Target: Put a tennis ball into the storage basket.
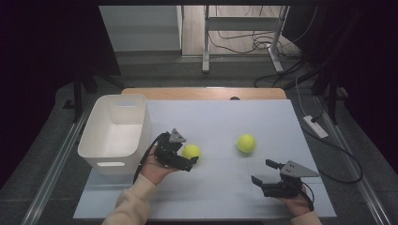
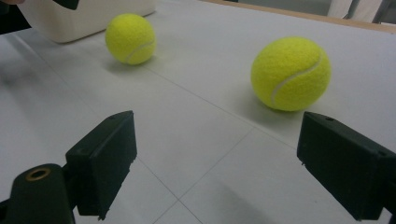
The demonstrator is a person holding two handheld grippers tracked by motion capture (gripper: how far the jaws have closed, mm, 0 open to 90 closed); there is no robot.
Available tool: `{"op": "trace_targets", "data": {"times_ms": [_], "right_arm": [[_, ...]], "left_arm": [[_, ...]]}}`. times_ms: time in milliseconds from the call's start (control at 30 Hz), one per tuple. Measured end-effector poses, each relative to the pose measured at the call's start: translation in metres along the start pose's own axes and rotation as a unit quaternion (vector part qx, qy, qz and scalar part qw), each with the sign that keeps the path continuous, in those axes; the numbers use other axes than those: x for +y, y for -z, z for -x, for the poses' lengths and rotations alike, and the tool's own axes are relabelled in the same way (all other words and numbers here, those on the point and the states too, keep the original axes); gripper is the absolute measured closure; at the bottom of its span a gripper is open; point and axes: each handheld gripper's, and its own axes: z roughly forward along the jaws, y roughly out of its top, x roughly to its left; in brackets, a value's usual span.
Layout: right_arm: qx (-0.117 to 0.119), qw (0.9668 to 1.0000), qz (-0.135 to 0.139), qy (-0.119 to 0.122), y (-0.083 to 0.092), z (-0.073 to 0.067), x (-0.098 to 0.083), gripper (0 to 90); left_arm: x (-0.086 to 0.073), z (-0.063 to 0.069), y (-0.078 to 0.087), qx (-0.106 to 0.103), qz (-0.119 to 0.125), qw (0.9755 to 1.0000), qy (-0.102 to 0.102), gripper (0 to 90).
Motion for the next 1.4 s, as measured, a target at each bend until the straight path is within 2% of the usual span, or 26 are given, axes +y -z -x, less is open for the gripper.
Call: {"op": "trace_targets", "data": {"times_ms": [500, 800, 1000, 1400], "right_arm": [[0.001, 1.0000, -0.002, 0.002, 0.000, 0.000, 0.000, 12.2], [0.002, 1.0000, -0.002, 0.002, 0.000, 0.000, 0.000, 12.2], [0.002, 1.0000, -0.003, 0.001, -0.001, 0.000, 0.000, 12.2], [0.003, 1.0000, -0.004, 0.001, -0.001, 0.000, -0.001, 12.2]], "left_arm": [[0.006, -0.005, -0.014, -0.015, -0.016, 0.9998, 0.005, 0.2], [0.005, -0.008, -0.021, -0.019, -0.023, 0.9994, 0.015, 0.1], [0.006, -0.010, -0.026, -0.031, -0.029, 0.9989, 0.022, 0.1], [0.005, -0.014, -0.039, -0.024, -0.047, 0.9982, 0.029, 0.1]]}}
